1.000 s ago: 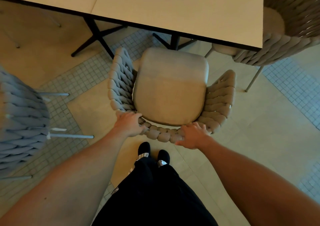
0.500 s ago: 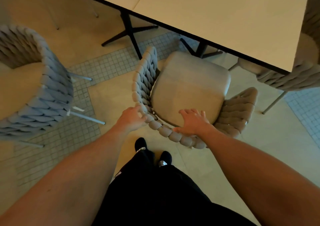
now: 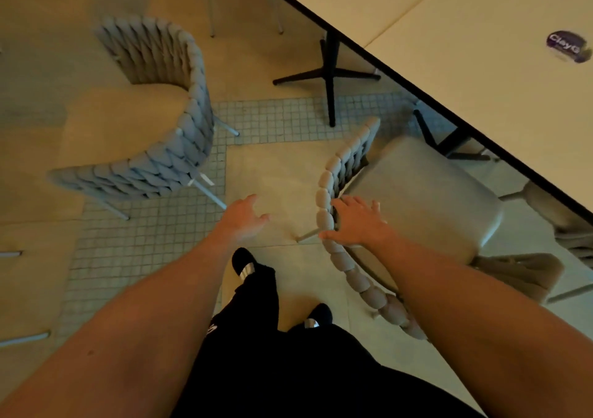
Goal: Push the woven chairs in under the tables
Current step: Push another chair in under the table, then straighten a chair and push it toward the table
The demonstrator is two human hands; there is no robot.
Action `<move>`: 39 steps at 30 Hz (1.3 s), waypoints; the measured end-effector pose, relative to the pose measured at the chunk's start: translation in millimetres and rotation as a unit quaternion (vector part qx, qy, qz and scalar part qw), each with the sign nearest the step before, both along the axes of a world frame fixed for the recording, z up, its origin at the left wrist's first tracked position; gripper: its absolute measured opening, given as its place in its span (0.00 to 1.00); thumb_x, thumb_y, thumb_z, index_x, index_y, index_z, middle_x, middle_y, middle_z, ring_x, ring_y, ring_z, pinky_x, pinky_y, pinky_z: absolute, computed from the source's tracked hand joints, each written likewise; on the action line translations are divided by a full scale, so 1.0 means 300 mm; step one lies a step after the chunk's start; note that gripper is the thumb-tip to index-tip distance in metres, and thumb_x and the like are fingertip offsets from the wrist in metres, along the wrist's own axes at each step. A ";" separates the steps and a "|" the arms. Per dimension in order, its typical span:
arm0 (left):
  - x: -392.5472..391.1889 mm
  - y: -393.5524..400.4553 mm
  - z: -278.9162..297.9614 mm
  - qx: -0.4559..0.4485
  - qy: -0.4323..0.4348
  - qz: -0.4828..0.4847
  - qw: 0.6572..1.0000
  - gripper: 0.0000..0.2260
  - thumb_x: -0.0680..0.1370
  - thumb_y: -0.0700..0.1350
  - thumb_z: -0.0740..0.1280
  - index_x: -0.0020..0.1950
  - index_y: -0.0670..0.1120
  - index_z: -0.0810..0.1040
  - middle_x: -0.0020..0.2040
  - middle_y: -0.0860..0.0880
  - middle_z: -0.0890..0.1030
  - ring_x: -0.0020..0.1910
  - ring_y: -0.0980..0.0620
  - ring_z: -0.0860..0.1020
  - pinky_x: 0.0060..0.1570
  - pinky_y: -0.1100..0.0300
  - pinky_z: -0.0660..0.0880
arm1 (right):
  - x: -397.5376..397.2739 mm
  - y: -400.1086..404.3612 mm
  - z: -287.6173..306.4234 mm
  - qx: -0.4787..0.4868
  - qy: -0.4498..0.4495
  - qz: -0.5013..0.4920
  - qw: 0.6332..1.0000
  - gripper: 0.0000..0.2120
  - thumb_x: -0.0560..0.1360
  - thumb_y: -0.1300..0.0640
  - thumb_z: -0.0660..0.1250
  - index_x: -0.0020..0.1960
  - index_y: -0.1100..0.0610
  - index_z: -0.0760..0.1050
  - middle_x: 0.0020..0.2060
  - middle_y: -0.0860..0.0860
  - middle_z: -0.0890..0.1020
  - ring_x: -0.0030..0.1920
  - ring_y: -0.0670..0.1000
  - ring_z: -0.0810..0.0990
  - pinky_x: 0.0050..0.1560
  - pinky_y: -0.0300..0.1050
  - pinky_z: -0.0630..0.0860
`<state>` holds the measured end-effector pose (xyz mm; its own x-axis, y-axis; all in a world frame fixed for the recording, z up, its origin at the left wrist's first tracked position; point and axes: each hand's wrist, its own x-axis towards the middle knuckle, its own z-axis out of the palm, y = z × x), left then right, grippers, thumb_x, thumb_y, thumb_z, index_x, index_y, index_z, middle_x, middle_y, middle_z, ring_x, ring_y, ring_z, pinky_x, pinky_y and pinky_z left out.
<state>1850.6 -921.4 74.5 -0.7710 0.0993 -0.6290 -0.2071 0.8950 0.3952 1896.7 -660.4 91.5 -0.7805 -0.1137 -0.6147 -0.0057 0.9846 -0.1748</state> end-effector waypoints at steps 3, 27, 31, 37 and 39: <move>-0.056 -0.092 0.009 0.003 0.004 0.042 0.999 0.33 0.81 0.55 0.67 0.82 0.47 0.58 0.77 0.40 0.65 0.70 0.41 0.71 0.67 0.50 0.72 | -0.121 -0.092 0.008 0.013 0.001 0.027 1.000 0.43 0.75 0.27 0.62 0.81 0.50 0.56 0.79 0.54 0.61 0.79 0.61 0.56 0.74 0.70 0.54; -0.558 -0.841 -0.014 -0.007 -0.009 0.162 0.987 0.31 0.79 0.60 0.65 0.77 0.46 0.63 0.71 0.44 0.72 0.67 0.41 0.72 0.62 0.43 0.75 | -0.975 -0.867 0.072 0.051 0.023 0.191 0.980 0.43 0.74 0.29 0.65 0.81 0.50 0.57 0.80 0.54 0.59 0.80 0.59 0.54 0.77 0.69 0.49; -0.601 -0.849 0.003 -0.047 -0.013 0.136 0.989 0.34 0.80 0.61 0.63 0.80 0.44 0.59 0.74 0.40 0.68 0.71 0.38 0.69 0.66 0.43 0.72 | -1.098 -0.924 0.076 0.063 0.028 0.231 0.970 0.45 0.74 0.28 0.64 0.82 0.50 0.55 0.80 0.54 0.59 0.80 0.59 0.54 0.77 0.69 0.48; -0.647 -0.843 -0.059 -0.082 -0.005 0.143 0.986 0.37 0.78 0.63 0.65 0.81 0.46 0.58 0.75 0.42 0.68 0.73 0.40 0.67 0.72 0.44 0.64 | -1.318 -1.005 0.050 0.086 0.034 0.322 0.942 0.47 0.73 0.28 0.67 0.82 0.50 0.54 0.81 0.53 0.58 0.80 0.59 0.55 0.77 0.69 0.49; -0.674 -0.824 -0.077 -0.077 -0.009 0.157 0.985 0.37 0.78 0.64 0.65 0.80 0.46 0.59 0.75 0.41 0.69 0.73 0.40 0.67 0.73 0.43 0.62 | -1.404 -1.027 0.044 0.099 0.034 0.357 0.928 0.47 0.73 0.29 0.67 0.82 0.51 0.54 0.80 0.53 0.59 0.80 0.59 0.55 0.77 0.69 0.50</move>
<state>1648.3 -1168.5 51.4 -0.7372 -0.2398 -0.6317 -0.4886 0.8349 0.2534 1475.6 -968.7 104.8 -0.5869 -0.5073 -0.6311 -0.6742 0.7378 0.0339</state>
